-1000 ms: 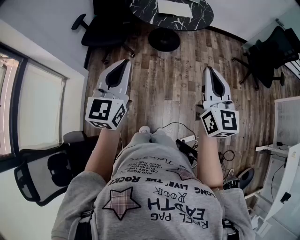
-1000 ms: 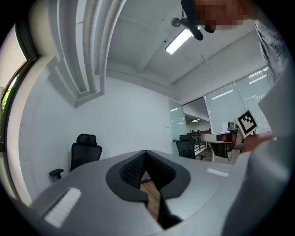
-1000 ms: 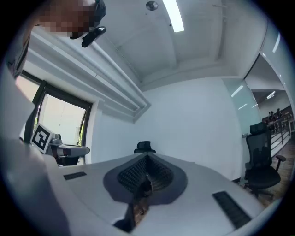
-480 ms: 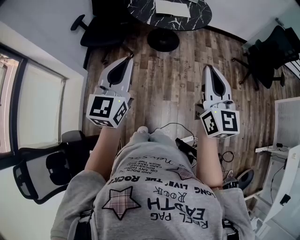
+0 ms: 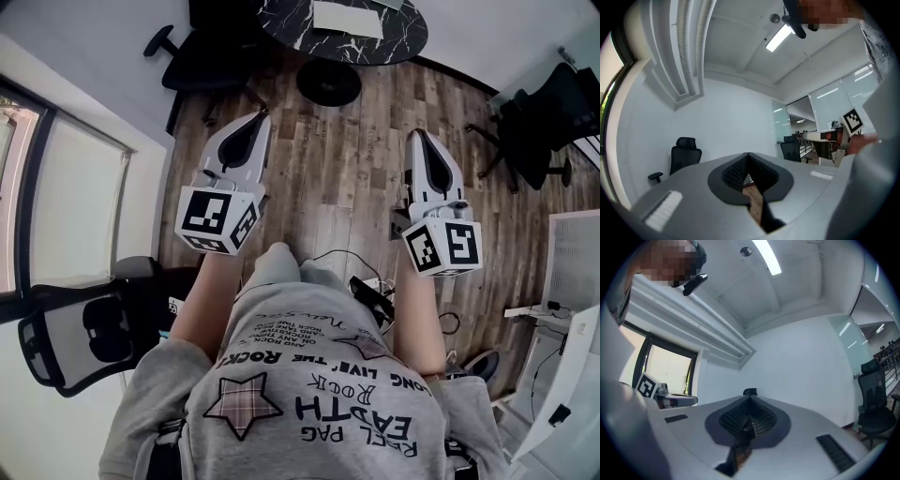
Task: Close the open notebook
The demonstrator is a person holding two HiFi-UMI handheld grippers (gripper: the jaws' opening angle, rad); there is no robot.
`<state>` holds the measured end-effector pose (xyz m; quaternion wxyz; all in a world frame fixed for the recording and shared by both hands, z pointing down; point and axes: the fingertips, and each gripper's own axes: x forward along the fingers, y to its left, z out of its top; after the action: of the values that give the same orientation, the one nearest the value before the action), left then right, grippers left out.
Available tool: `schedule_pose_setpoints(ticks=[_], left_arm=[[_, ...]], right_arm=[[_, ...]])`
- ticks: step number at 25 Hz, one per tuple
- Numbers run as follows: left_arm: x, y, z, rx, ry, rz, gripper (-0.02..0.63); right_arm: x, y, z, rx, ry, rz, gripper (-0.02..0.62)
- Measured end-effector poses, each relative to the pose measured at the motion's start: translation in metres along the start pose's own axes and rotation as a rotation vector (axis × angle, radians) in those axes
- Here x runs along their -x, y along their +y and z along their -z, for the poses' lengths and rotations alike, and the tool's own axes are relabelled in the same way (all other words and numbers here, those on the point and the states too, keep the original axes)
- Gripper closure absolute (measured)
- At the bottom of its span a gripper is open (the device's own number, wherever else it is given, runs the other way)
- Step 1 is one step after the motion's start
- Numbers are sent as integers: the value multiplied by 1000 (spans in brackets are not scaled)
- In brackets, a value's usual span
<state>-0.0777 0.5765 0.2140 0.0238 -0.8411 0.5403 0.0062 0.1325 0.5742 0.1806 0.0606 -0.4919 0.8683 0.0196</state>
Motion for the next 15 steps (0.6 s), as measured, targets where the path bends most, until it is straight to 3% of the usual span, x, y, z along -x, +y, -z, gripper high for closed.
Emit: schedule_pose_setpoints(ticks=[15], left_arm=[[-89,63,9,23,-15,34,598]], right_arm=[[-92,-31,13,6,3,12,583]])
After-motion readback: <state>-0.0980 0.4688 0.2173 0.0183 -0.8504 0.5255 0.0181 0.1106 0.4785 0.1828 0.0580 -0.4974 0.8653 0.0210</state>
